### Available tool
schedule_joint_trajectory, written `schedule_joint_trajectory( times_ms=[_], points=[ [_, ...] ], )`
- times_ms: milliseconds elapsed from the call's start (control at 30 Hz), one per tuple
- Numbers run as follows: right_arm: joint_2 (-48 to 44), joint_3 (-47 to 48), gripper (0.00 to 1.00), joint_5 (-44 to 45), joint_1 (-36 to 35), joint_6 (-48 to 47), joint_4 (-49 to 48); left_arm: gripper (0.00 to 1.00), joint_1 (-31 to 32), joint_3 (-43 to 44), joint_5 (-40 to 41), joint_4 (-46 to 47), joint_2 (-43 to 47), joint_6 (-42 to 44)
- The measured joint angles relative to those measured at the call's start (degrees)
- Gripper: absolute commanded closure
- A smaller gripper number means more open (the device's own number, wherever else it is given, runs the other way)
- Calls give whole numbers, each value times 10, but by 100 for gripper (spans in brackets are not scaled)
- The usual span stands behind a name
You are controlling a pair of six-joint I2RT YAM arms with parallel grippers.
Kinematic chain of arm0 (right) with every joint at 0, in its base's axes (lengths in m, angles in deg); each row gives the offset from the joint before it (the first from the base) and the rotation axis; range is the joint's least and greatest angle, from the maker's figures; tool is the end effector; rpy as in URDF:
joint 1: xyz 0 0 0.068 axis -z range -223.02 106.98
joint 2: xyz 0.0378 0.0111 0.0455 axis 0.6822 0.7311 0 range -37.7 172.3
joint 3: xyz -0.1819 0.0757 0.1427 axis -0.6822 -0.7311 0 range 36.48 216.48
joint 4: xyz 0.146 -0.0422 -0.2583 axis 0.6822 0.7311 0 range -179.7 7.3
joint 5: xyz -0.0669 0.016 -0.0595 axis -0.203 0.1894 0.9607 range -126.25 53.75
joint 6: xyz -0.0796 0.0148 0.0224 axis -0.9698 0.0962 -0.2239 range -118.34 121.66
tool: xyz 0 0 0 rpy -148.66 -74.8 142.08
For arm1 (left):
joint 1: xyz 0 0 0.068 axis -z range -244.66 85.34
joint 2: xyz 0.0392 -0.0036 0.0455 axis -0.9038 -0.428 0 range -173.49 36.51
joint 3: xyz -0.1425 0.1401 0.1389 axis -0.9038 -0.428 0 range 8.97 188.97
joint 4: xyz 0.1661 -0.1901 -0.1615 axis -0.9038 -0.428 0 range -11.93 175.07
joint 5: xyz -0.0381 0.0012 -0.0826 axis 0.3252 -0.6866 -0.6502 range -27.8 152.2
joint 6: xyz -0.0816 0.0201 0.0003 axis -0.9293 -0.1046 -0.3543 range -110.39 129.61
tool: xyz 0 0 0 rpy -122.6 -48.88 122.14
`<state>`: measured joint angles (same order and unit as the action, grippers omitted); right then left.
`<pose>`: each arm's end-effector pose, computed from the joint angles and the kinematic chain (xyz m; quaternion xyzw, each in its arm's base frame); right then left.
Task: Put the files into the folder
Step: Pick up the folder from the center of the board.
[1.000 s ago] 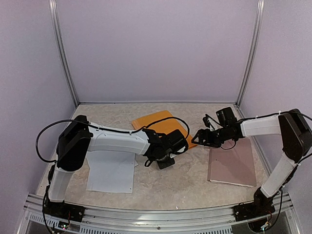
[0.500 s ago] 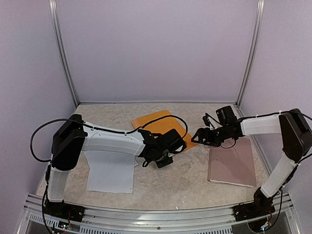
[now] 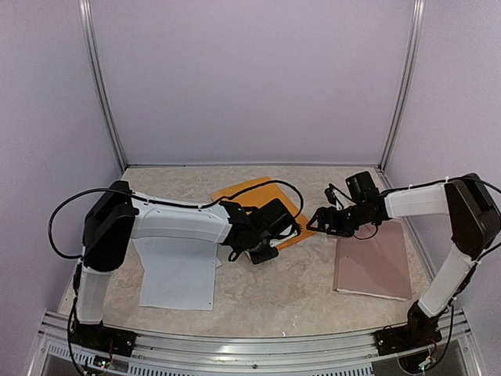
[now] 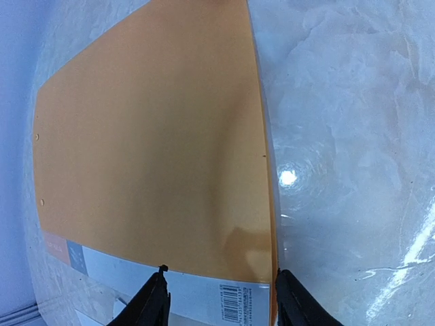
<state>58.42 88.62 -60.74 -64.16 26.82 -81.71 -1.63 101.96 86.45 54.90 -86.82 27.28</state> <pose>0.3424 0.1651 0.0795 -0.0366 0.9258 0.3096 0.2139 0.2510 -0.4270 0.0931 0.5714 0.7552 0.0915 0.3078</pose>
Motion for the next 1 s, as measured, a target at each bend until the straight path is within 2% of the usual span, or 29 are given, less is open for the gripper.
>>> schedule_joint_trajectory(
  times_ms=[433, 1000],
  points=[
    [5, 0, 8, -3, 0, 0, -4, 44, -5, 22, -29, -43, -29, 8],
    [8, -3, 8, -15, 0, 2, -19, 66, -5, 22, 18, -43, -39, 26]
  ],
)
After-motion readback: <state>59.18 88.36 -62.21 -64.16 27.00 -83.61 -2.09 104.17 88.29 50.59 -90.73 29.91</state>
